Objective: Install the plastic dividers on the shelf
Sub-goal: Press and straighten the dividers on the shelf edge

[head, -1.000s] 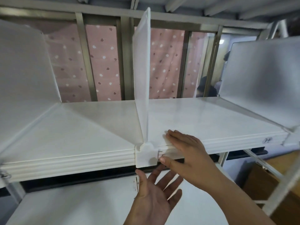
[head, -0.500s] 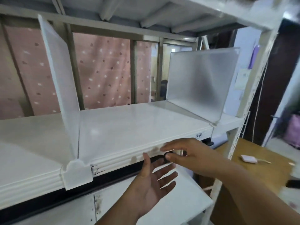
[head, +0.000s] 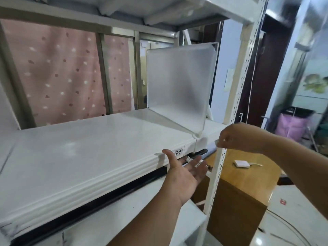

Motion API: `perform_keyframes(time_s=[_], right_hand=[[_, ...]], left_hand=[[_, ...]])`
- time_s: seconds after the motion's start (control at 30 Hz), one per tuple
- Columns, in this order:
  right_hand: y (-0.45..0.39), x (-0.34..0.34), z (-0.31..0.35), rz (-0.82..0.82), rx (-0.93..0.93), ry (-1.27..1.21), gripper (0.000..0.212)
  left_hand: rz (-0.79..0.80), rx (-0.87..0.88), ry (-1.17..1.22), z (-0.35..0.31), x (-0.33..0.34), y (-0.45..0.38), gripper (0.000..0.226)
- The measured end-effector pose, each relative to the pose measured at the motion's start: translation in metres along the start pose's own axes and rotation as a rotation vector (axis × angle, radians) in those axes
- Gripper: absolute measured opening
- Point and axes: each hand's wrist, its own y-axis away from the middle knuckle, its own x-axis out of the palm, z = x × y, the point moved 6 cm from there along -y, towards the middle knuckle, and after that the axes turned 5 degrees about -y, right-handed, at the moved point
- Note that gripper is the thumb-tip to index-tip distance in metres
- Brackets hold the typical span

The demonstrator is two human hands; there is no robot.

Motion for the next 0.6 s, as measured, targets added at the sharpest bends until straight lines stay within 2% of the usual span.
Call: perform_keyframes(time_s=[0.13,0.27,0.33,0.47,0.6], right_hand=[[-0.029,0.006,-0.019,-0.048,-0.058,-0.061,0.054],[-0.059,0.017,-0.016,-0.033,-0.160,-0.157,0.067],[-0.073,0.021,-0.011,-0.016,-0.214,-0.185,0.067],[-0.094,0.029,-0.012,0.082,-0.230,-0.220,0.054],[-0.101,0.037,-0.021,0.111,-0.217,-0.283,0.050]], left_hand=[[0.044,0.016,0.147,0.012,0.014,-0.032,0.123],[0.108,0.059,0.203,0.015,0.024,-0.053,0.140],[0.132,0.077,0.170,0.019,0.024,-0.060,0.143],[0.136,0.101,0.151,0.024,0.013,-0.076,0.146],[0.257,0.200,0.148,0.017,0.021,-0.080,0.137]])
